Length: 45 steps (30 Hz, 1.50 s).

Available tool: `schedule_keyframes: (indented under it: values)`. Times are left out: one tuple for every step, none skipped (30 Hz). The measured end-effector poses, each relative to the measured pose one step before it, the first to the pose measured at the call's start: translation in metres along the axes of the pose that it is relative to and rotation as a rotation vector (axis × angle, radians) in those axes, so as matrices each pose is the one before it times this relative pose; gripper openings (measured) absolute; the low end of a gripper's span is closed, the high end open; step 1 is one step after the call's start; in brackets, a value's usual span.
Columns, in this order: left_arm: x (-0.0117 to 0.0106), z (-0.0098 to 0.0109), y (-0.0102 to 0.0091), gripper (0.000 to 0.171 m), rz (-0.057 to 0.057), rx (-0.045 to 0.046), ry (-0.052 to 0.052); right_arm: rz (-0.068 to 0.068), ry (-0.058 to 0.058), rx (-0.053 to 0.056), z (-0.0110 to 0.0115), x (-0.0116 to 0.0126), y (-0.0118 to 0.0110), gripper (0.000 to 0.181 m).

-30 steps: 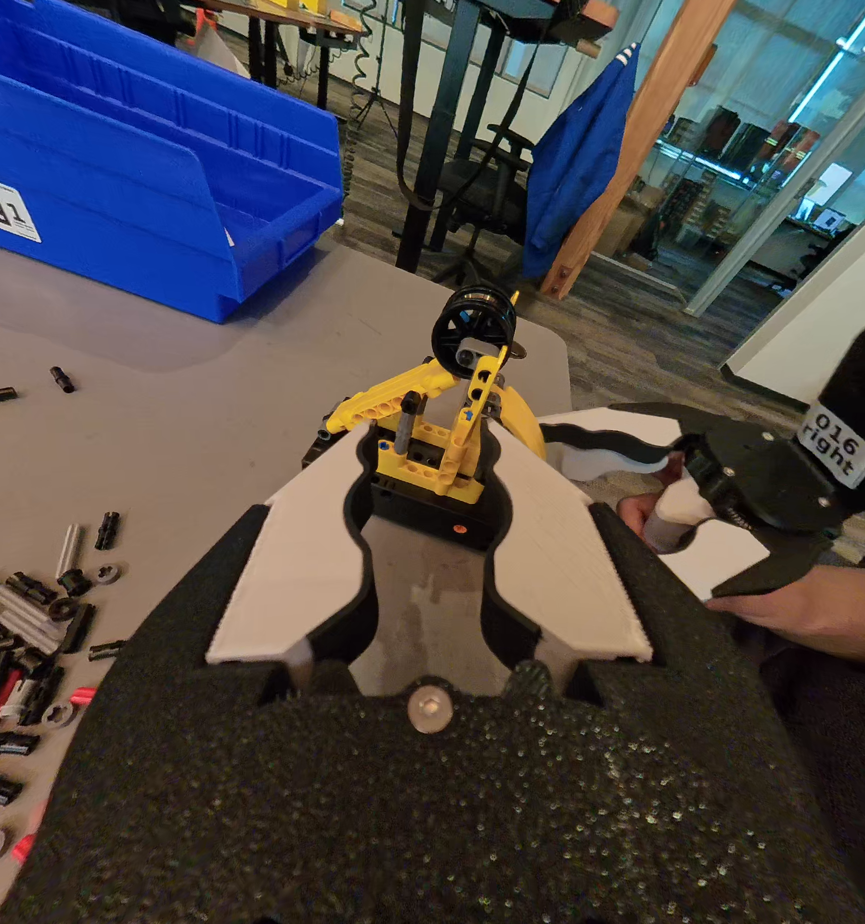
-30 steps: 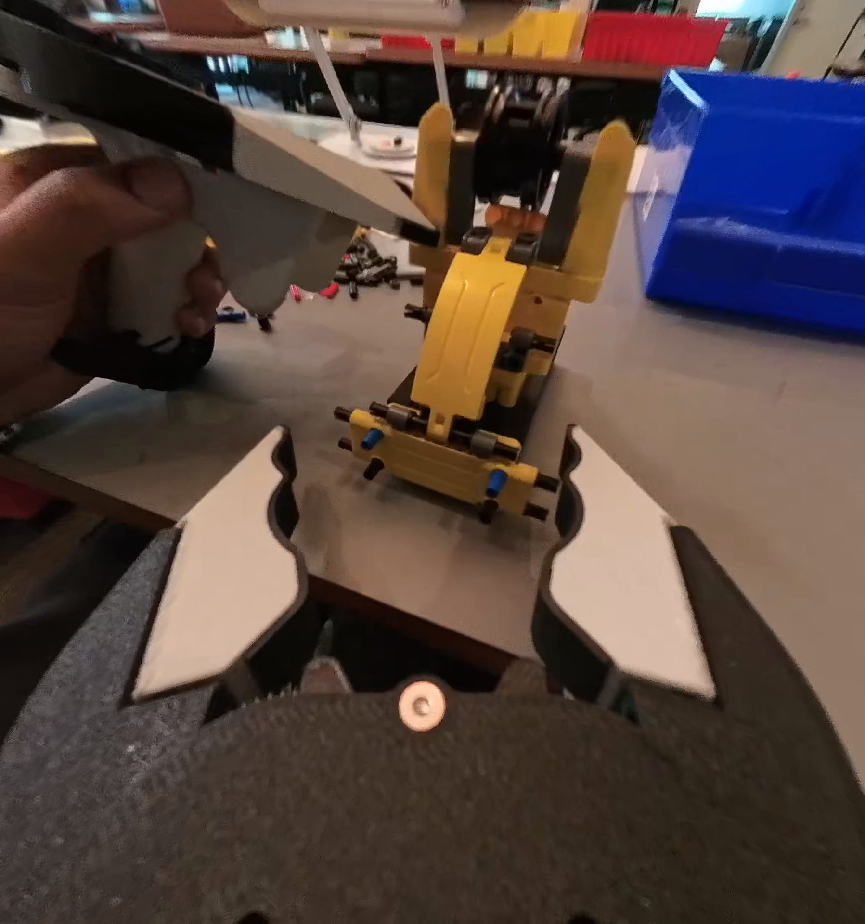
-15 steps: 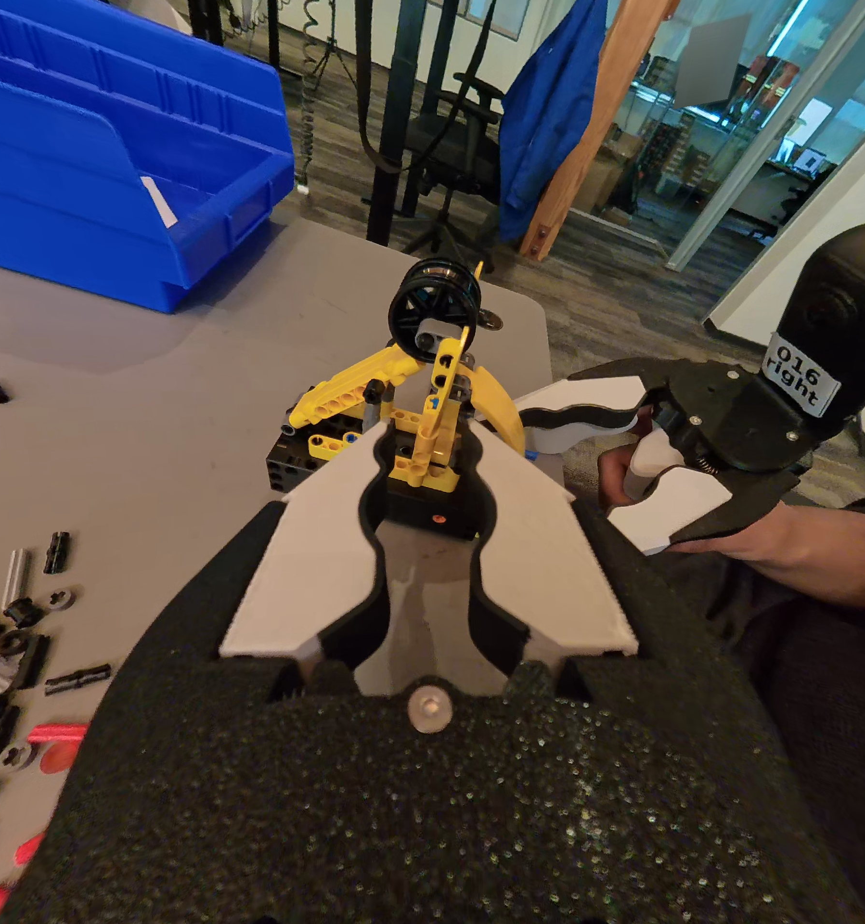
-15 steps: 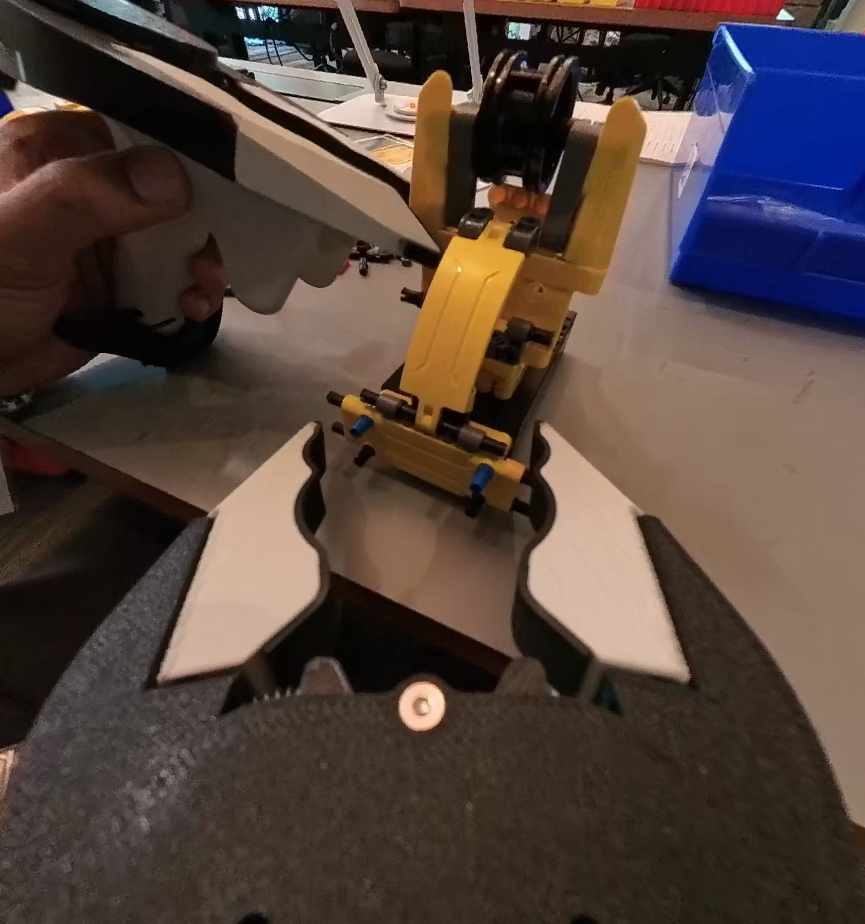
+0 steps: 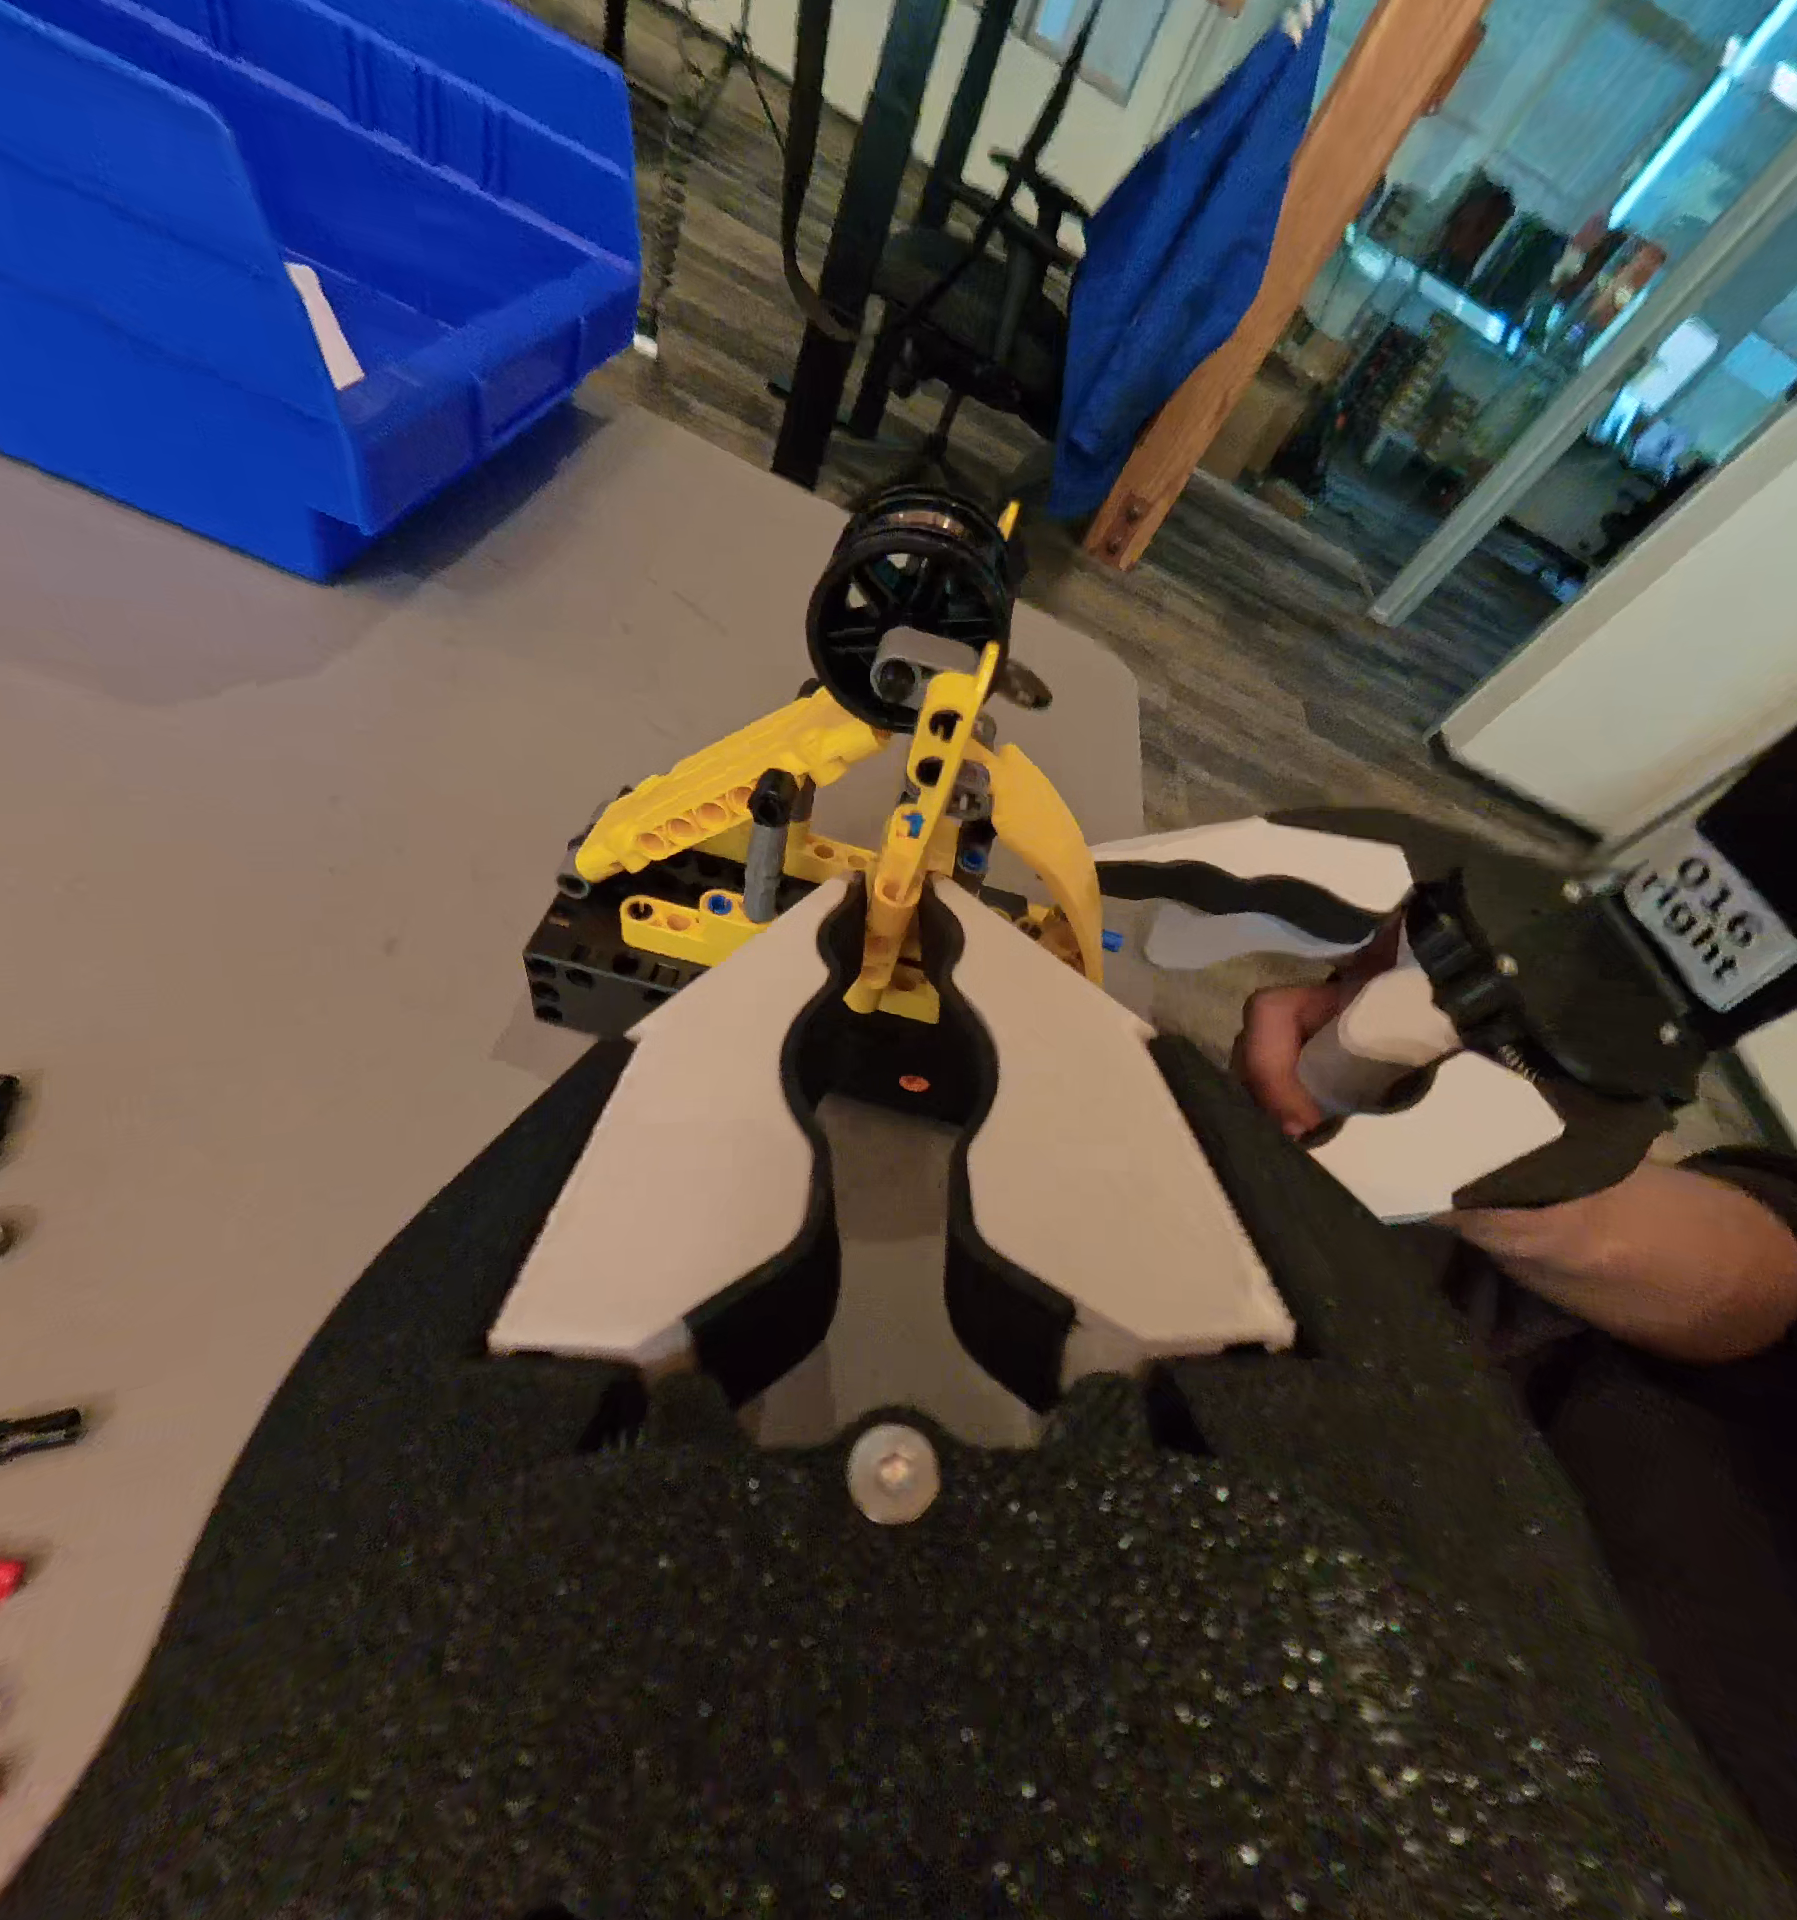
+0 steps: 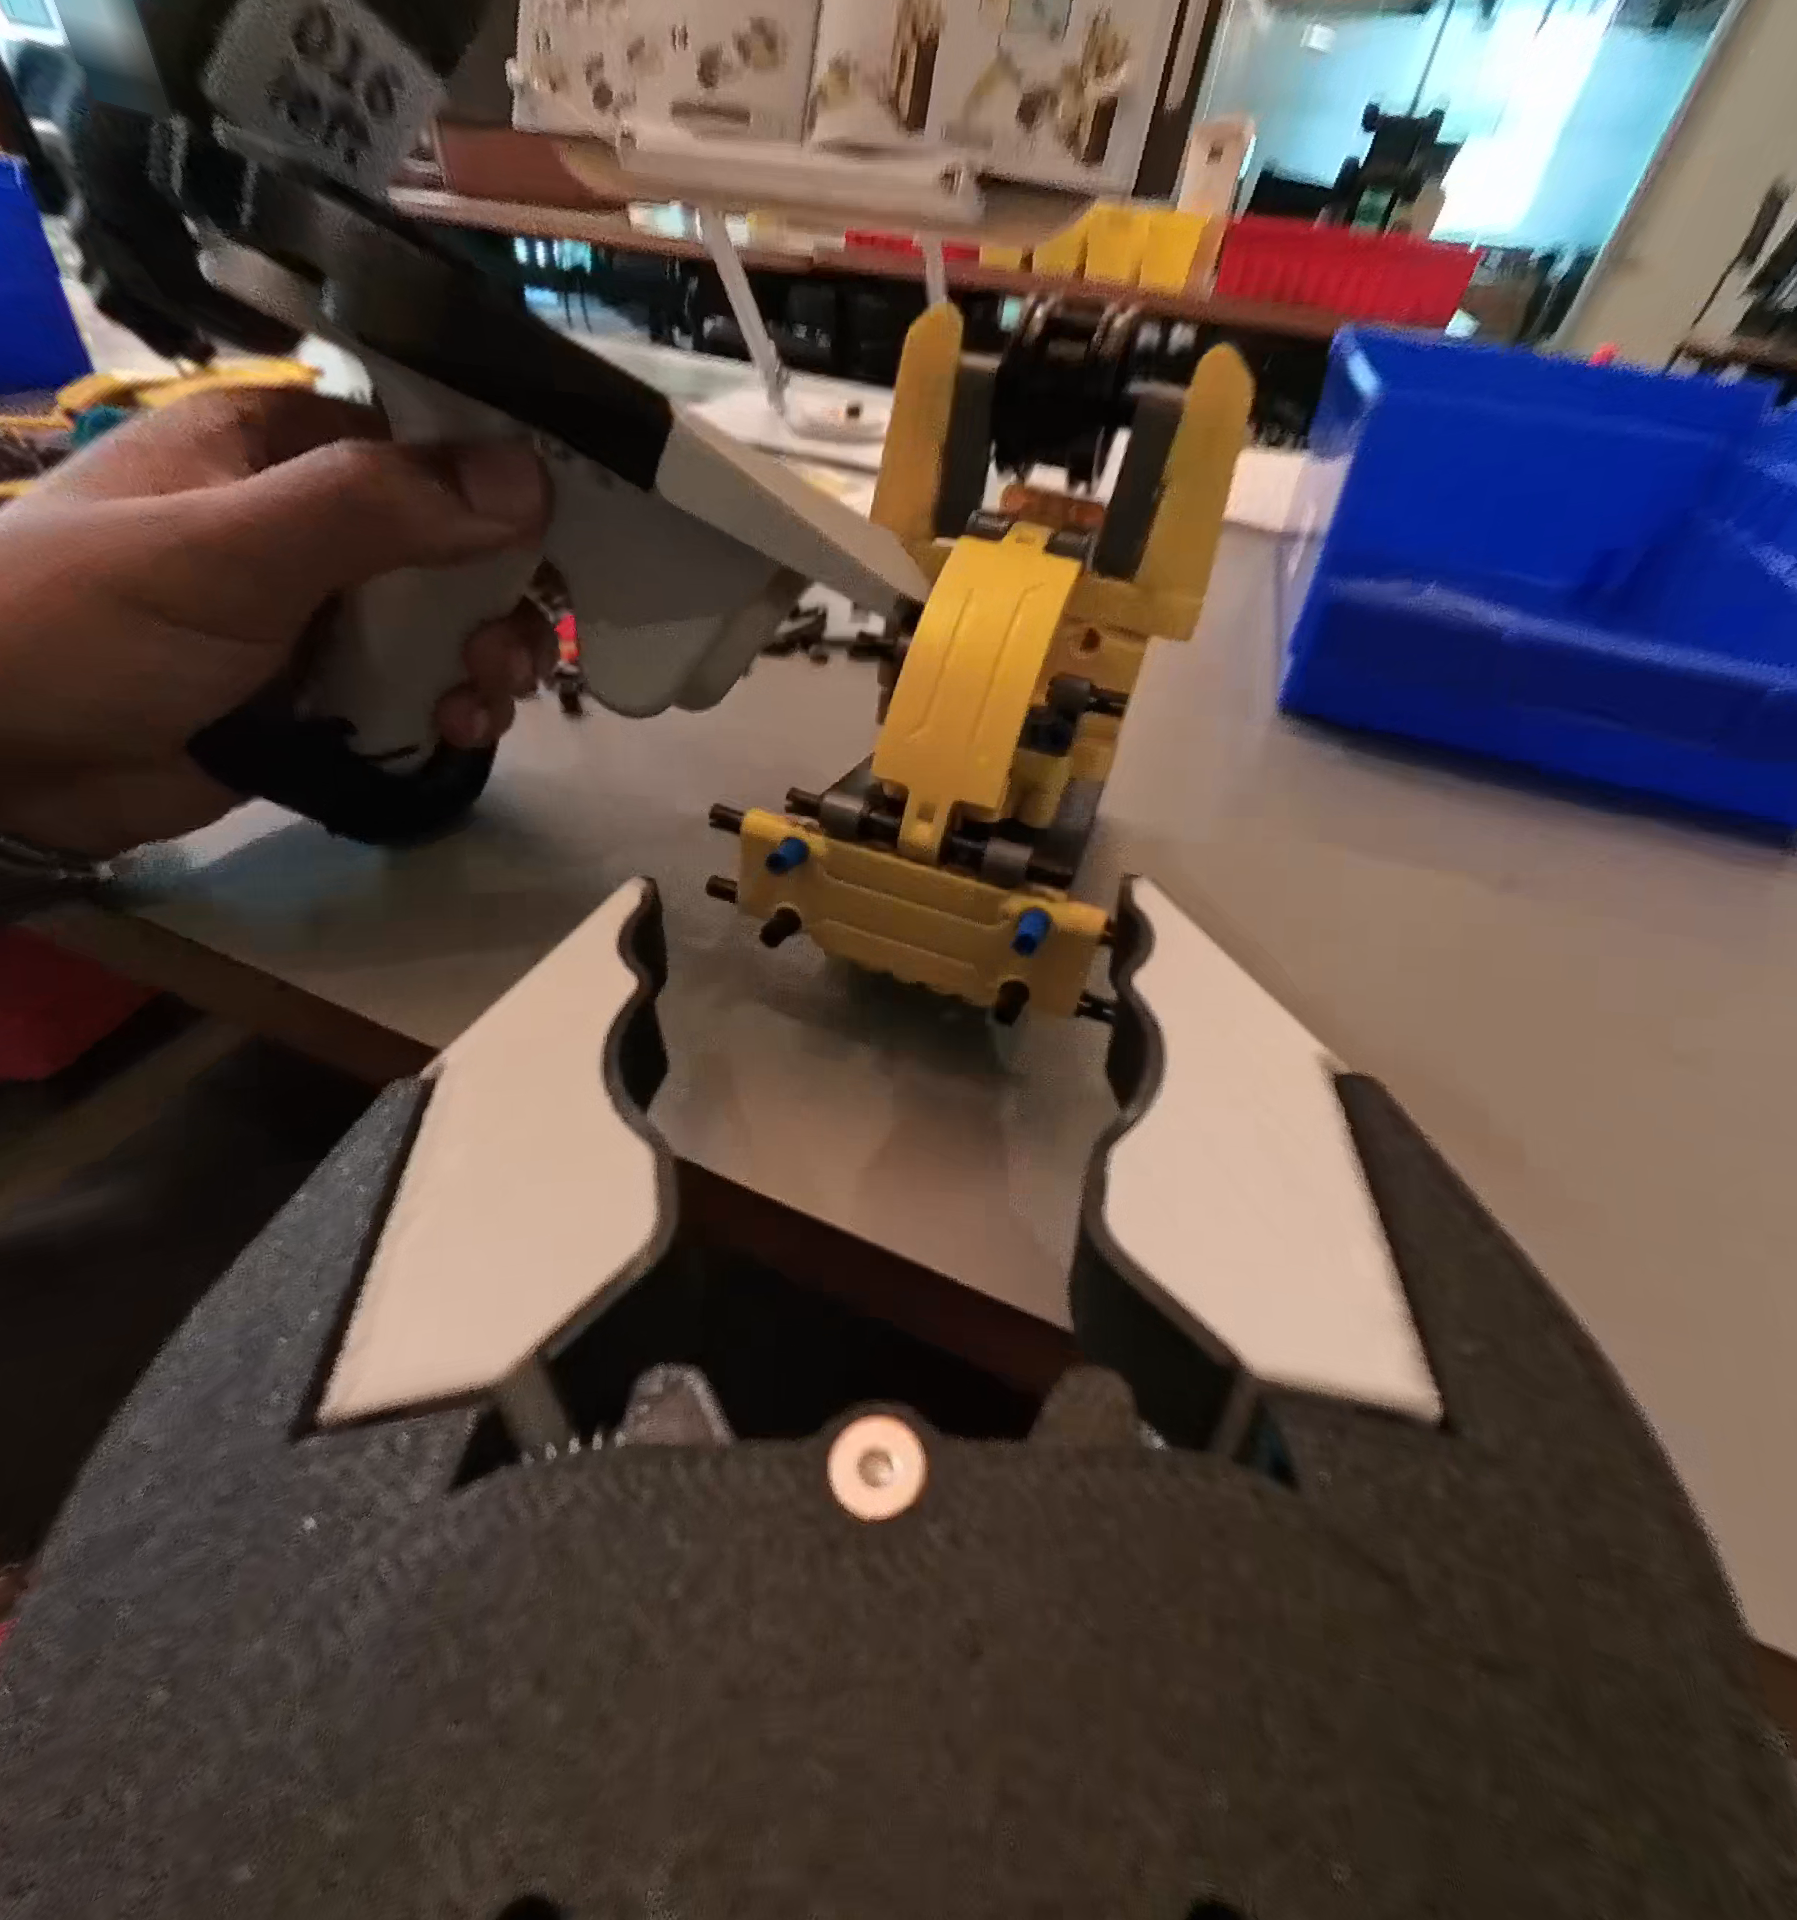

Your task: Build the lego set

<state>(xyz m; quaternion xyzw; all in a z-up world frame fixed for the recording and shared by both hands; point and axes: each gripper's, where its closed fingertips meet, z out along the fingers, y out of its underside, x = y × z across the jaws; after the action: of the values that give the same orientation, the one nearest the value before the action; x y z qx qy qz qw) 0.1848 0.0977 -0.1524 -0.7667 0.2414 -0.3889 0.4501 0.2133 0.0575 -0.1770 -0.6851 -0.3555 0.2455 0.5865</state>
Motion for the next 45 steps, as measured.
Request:
schedule_keyframes:
  values:
    - [0.00129, 0.00033, -0.00308, 0.008, -0.0359, 0.02987, 0.0077, -0.0131, 0.0098, 0.0303, -0.00399, 0.00276, -0.0046, 0.086]
    - [0.00114, 0.00057, -0.00275, 0.008, -0.0506, 0.02815, 0.014, -0.0093, 0.0069, 0.0281, -0.00385, 0.00258, -0.00475, 0.086]
    - [0.00206, 0.00073, -0.00246, 0.008, -0.0488, 0.02954, 0.0247, -0.0063, 0.0031, 0.0279, -0.00356, 0.00206, -0.005, 0.086]
    - [0.00232, 0.00074, -0.00145, 0.008, -0.045, 0.02026, 0.0282, -0.0029, 0.0065, 0.0273, -0.00344, 0.00248, -0.00505, 0.086]
    - [0.00121, 0.00024, -0.00179, 0.008, -0.0406, 0.02405, 0.019, -0.0008, 0.0043, 0.0253, -0.00319, 0.00205, -0.00514, 0.086]
    - [0.0012, -0.00006, -0.0016, 0.008, -0.0376, 0.02312, 0.0184, 0.0036, 0.0069, 0.0239, -0.00334, 0.00238, -0.00533, 0.086]
    - [0.00044, -0.0008, -0.00271, 0.007, -0.039, 0.0304, 0.0152, 0.0062, 0.0172, 0.0275, -0.0037, 0.00384, -0.00593, 0.086]
    - [-0.00016, -0.00175, -0.00424, 0.007, -0.0395, 0.04098, 0.0137, 0.0009, 0.0135, 0.0334, -0.0039, 0.00328, -0.00669, 0.087]
    - [-0.0004, -0.00223, -0.00435, 0.006, -0.0407, 0.04107, 0.0165, -0.004, 0.0065, 0.0358, -0.00391, 0.0021, -0.0071, 0.088]
    - [-0.0006, -0.00217, -0.0037, 0.006, -0.041, 0.03588, 0.0184, -0.0039, 0.0057, 0.0335, -0.00329, 0.00174, -0.00657, 0.088]
    - [0.00018, -0.00188, -0.00225, 0.006, -0.0413, 0.02869, 0.0269, -0.0023, 0.0015, 0.019, -0.00137, 0.00101, -0.00369, 0.088]
    - [0.00032, -0.00142, -0.00097, 0.006, -0.0349, 0.0222, 0.0245, -0.0027, -0.0033, -0.0106, 0.00162, 0.00037, 0.00175, 0.088]
    - [0.00061, -0.00084, -0.00023, 0.006, -0.0226, 0.01687, 0.0163, -0.0028, 0.001, -0.0415, 0.00453, 0.0013, 0.00775, 0.089]
    - [0.00166, -0.00012, -0.00034, 0.006, -0.0192, 0.01519, 0.0145, 0.0073, 0.0054, -0.0561, 0.00606, 0.00225, 0.01057, 0.089]
    - [0.00222, 0.00041, -0.00055, 0.006, -0.0168, 0.01803, 0.0112, 0.0216, -0.0038, -0.0503, 0.00642, 0.00077, 0.00956, 0.089]
    - [0.00231, 0.00073, -0.0004, 0.006, -0.0143, 0.01771, 0.0089, 0.0275, -0.0264, -0.0356, 0.00607, -0.00245, 0.00638, 0.089]
    - [0.0025, 0.00089, 0.0001, 0.006, -0.0177, 0.0143, 0.0111, 0.0262, -0.0407, -0.0214, 0.00484, -0.0048, 0.0028, 0.089]
    - [0.00287, 0.00093, 0.00072, 0.006, -0.0214, 0.012, 0.0154, 0.0188, -0.0288, -0.0013, 0.00334, -0.00313, -0.00142, 0.089]
    - [0.00296, 0.00081, 0.00122, 0.006, -0.0217, 0.01064, 0.0175, 0.0051, -0.0072, 0.0145, 0.00215, -0.00039, -0.00454, 0.089]
    - [0.00236, 0.00101, 0.00173, 0.006, -0.0255, 0.00896, 0.0155, -0.0089, 0.0014, 0.0138, 0.00156, 0.0008, -0.00519, 0.088]
    - [0.00193, 0.00074, 0.00187, 0.006, -0.025, 0.01061, 0.0127, -0.0166, 0.0032, 0.0067, 0.0013, 0.00108, -0.00462, 0.085]
    - [0.0014, 0.00056, 0.00162, 0.006, -0.0203, 0.01435, 0.0106, -0.0193, -0.0008, -0.0007, 0.00154, 0.00071, -0.00333, 0.082]
    - [0.00114, 0.00057, 0.00148, 0.006, -0.0226, 0.01477, 0.0102, -0.0199, -0.0082, -0.0066, 0.00161, 0.00005, -0.00213, 0.077]
    - [0.00074, 0.00021, 0.00126, 0.006, -0.0268, 0.0157, 0.0098, -0.019, -0.0038, -0.0078, 0.0013, 0.00084, -0.00145, 0.072]
    - [0.00082, -0.00068, -0.00013, 0.006, -0.0222, 0.02446, 0.0098, -0.0187, -0.0009, -0.0061, 0.0009, 0.0015, -0.00125, 0.069]
    - [0.00069, -0.0011, -0.0009, 0.006, -0.0133, 0.02925, 0.0061, -0.0146, -0.0088, -0.0061, 0.00076, 0.00062, -0.00097, 0.069]
    - [0.00015, -0.00116, -0.00042, 0.007, -0.0108, 0.02141, 0.0009, -0.0087, -0.016, -0.008, 0.00082, -0.00032, -0.00066, 0.068]
    - [0.00069, -0.00124, -0.00056, 0.007, -0.0109, 0.0155, 0.0033, -0.0094, -0.0205, -0.0098, 0.00082, -0.00087, -0.00013, 0.068]
    - [0.00164, -0.00121, -0.00052, 0.008, -0.0089, 0.01049, 0.0089, -0.0137, -0.0222, -0.0129, 0.00058, -0.0009, 0.00039, 0.067]
    - [0.00175, -0.00078, -0.00006, 0.009, -0.0071, 0.00306, 0.0083, -0.0116, -0.0233, -0.0138, 0.00049, -0.00056, 0.00049, 0.066]
    - [0.00157, -0.00081, -0.00017, 0.01, -0.0074, 0.00098, 0.008, -0.0031, -0.027, -0.0101, 0.00067, -0.00044, -0.00005, 0.066]
    - [0.00166, -0.00093, -0.00084, 0.011, -0.0037, 0.00435, 0.0089, 0.0066, -0.0327, -0.0073, 0.00077, -0.00048, -0.00076, 0.065]
    - [0.00103, -0.0009, -0.00078, 0.011, -0.0002, 0.00198, 0.0047, 0.0135, -0.0367, -0.0045, 0.00054, 0.00012, -0.00145, 0.064]
    - [0.00037, -0.00082, -0.00051, 0.012, 0.0068, -0.00045, 0.0021, 0.0157, -0.0392, 0.0024, 0.00012, 0.00074, -0.00275, 0.064]
    - [0.0004, -0.00082, -0.00047, 0.012, 0.0066, -0.00304, 0.0035, 0.0139, -0.0436, 0.0064, -0.00026, 0.00103, -0.00369, 0.063]
    - [0.00024, -0.00073, -0.00027, 0.012, 0.0015, -0.00396, 0.0035, 0.0144, -0.047, 0.0048, -0.00068, 0.00119, -0.00375, 0.063]
    - [-0.00067, -0.00083, -0.00018, 0.012, 0.0006, -0.00187, -0.0051, 0.0173, -0.0461, 0.0017, -0.00077, 0.00191, -0.0035, 0.062]
    - [-0.00162, -0.0008, 0.00106, 0.014, 0.0048, -0.00752, -0.0126, 0.0163, -0.0421, -0.0048, -0.00063, 0.00245, -0.00251, 0.062]
    - [-0.00225, -0.00063, 0.00193, 0.017, 0.0032, -0.01211, -0.0191, 0.0107, -0.0388, -0.014, -0.00044, 0.00254, -0.00109, 0.062]
    - [-0.00286, -0.00099, 0.00209, 0.019, 0.0009, -0.01031, -0.0222, 0.0011, -0.0325, -0.0184, -0.00037, 0.00282, -0.00017, 0.062]
    - [0.00003, -0.00101, 0.00197, 0.028, -0.0079, -0.00601, -0.004, -0.0084, -0.0261, -0.0201, 0.00002, 0.00298, 0.00053, 0.062]
    - [0.00004, -0.00039, 0.00353, 0.04, -0.0205, -0.01164, -0.006, -0.0129, -0.0291, -0.022, 0.00042, 0.00266, 0.00157, 0.062]
    - [-0.00241, 0.00024, 0.0075, 0.05, -0.04, -0.03105, -0.0275, -0.0094, -0.0422, -0.0245, 0.00064, 0.00164, 0.0028, 0.062]
    - [-0.0014, 0.00037, 0.00942, 0.064, -0.0286, -0.03782, -0.0275, -0.0031, -0.0551, -0.0229, 0.00057, 0.00093, 0.00364, 0.061]
    - [0.0002, 0.00021, 0.01054, 0.075, 0.0044, -0.04002, -0.0213, 0.003, -0.0543, -0.0162, 0.00018, 0.00124, 0.00362, 0.061]
